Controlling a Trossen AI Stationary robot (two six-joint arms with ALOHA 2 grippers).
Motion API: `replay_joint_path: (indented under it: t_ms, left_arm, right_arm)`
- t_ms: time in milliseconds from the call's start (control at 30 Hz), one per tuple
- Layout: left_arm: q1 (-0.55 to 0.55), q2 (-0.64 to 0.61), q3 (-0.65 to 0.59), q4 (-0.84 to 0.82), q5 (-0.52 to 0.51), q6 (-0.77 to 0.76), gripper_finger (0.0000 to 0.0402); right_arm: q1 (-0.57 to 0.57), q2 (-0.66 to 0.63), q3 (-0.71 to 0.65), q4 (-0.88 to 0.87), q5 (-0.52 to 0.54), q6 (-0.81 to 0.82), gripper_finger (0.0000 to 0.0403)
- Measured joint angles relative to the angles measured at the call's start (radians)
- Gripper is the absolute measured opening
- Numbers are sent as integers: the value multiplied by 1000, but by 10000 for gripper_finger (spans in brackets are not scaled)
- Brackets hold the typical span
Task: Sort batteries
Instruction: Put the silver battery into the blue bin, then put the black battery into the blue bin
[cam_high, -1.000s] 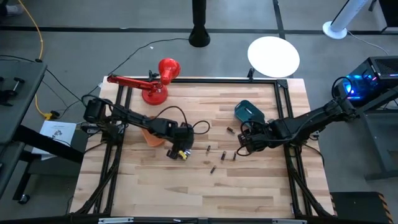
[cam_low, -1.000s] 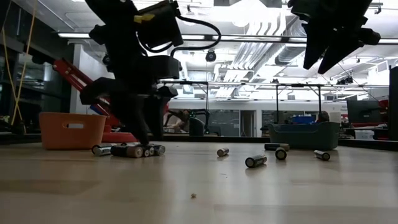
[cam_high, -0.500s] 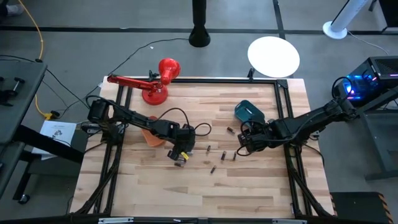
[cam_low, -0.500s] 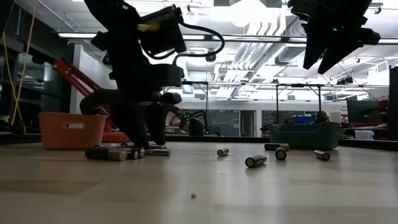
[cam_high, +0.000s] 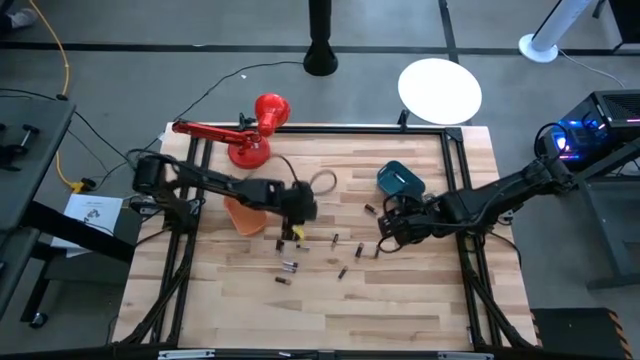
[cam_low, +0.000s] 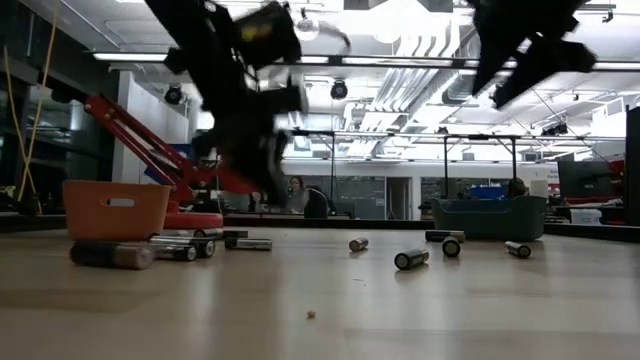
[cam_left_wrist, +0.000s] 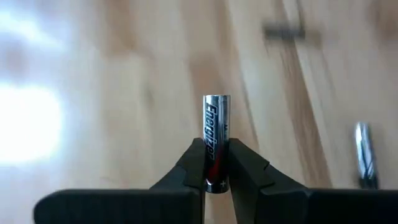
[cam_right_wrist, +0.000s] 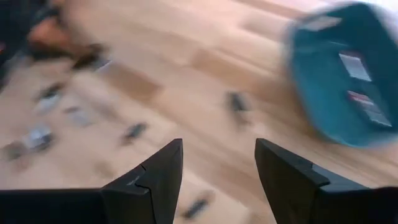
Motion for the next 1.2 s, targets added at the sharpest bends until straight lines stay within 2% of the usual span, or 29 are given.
replay_joint_path:
  t_ms: [67, 133, 233, 300, 400, 600, 800, 967, 1100, 1200]
  left_arm:
    - [16, -68, -2, 38, 29, -10, 29]
    - [24, -132, -2, 170, 43, -8, 29]
    - [33, -148, 16, 417, 42, 38, 29]
    - [49, -91, 69, 455, 42, 49, 29]
    - [75, 61, 195, 406, 38, 53, 29]
    - [101, 371, 549, 407, 40, 45, 29]
    - [116, 620, 890, 251, 16, -30, 37]
    - [123, 761, 1127, 32, 5, -80, 130]
    - [120, 758, 1236, -154, 6, -83, 196]
    - [115, 687, 1267, -335, 33, -83, 217]
  right_arm:
    - [9, 2, 1, 72, -24, -87, 195]
    - [12, 1, 1, 111, -18, -108, 195]
    - [29, -15, 21, 122, 80, -114, 195]
    - [40, -34, 61, 106, 174, -131, 195]
    - [57, -65, 130, 48, 306, -168, 195]
    - [64, -116, 280, -26, 485, -274, 195]
    - [59, -122, 392, -29, 584, -398, 195]
    - [59, -122, 421, -31, 600, -457, 195]
    - [60, -121, 421, -48, 599, -466, 195]
    - [60, -121, 419, -65, 590, -466, 195]
